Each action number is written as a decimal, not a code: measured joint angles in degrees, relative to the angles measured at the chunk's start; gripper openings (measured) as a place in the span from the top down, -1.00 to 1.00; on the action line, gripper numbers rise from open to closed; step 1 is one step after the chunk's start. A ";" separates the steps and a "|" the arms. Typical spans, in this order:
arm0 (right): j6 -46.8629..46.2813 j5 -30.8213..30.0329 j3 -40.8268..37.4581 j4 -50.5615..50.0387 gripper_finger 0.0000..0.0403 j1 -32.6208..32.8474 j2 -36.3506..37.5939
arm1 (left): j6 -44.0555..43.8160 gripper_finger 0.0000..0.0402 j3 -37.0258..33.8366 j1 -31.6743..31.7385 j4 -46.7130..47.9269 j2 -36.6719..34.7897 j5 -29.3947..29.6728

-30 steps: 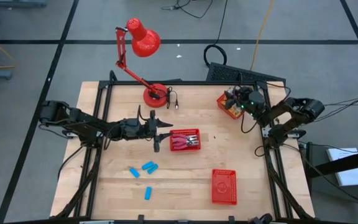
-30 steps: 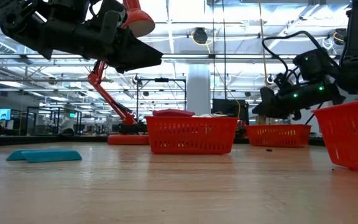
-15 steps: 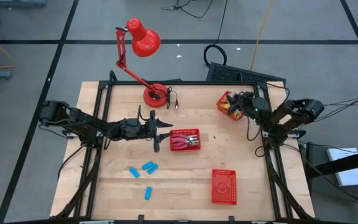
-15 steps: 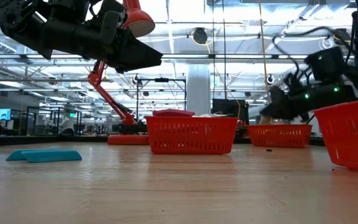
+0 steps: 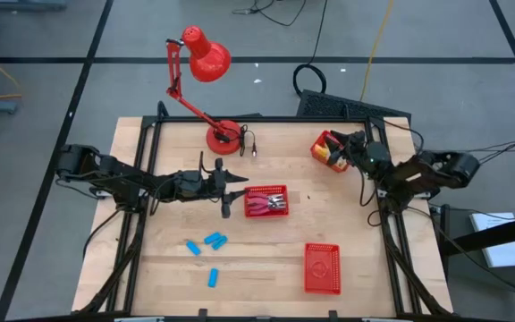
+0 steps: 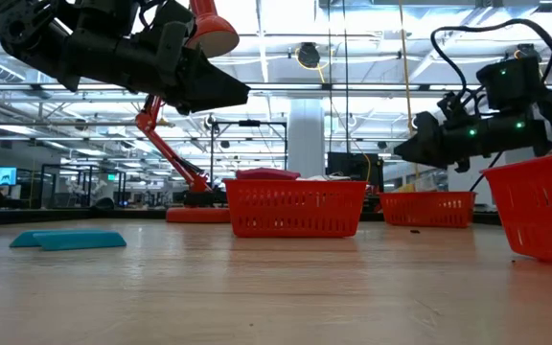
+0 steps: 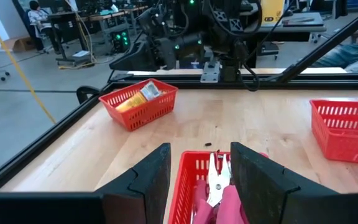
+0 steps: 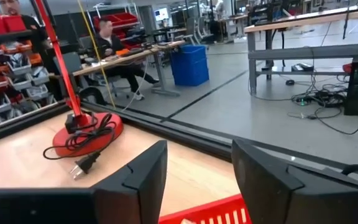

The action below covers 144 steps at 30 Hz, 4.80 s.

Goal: Pick & Place School Supplies
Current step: Put the blue eraser into the bottom red bin

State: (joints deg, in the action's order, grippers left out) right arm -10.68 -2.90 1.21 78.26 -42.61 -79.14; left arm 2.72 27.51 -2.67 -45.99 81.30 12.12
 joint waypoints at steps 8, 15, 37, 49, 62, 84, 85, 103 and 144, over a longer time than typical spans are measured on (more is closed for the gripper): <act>0.91 3.85 -0.04 -3.69 0.11 3.47 7.07 | -2.17 0.15 0.00 -0.27 0.65 0.00 0.02; 0.89 12.16 -0.04 -8.52 0.10 16.37 15.65 | -10.82 0.15 0.53 -5.81 14.29 -1.85 3.28; 20.44 -15.88 17.56 -46.84 -0.25 69.51 23.90 | -59.40 0.15 25.46 -27.47 87.36 3.90 6.31; 20.46 -29.58 19.08 -51.61 -0.25 80.06 24.18 | -65.88 -0.13 25.40 -25.87 93.37 15.25 -0.68; 20.29 -32.90 19.08 -51.77 -0.25 82.87 24.18 | -61.99 -0.35 25.59 -22.88 89.23 18.51 1.30; 16.55 -32.89 19.10 -54.98 -0.25 82.86 24.17 | -58.74 -0.35 25.42 -17.91 79.40 7.08 -9.71; 16.40 -32.89 19.10 -55.23 -0.25 82.86 24.16 | -58.94 -0.35 25.38 -17.91 78.82 7.81 -9.77; 15.66 -32.87 19.15 -56.28 -0.25 83.01 24.18 | -64.78 -0.35 25.37 -19.96 84.14 14.21 -10.34; 12.85 -33.02 19.12 -56.92 0.23 83.97 24.16 | -59.90 0.76 39.55 -21.45 92.70 19.08 -3.88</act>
State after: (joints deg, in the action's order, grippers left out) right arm 2.17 -35.92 20.34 21.34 41.36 -54.98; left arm -57.18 67.06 -24.12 46.71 100.38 8.24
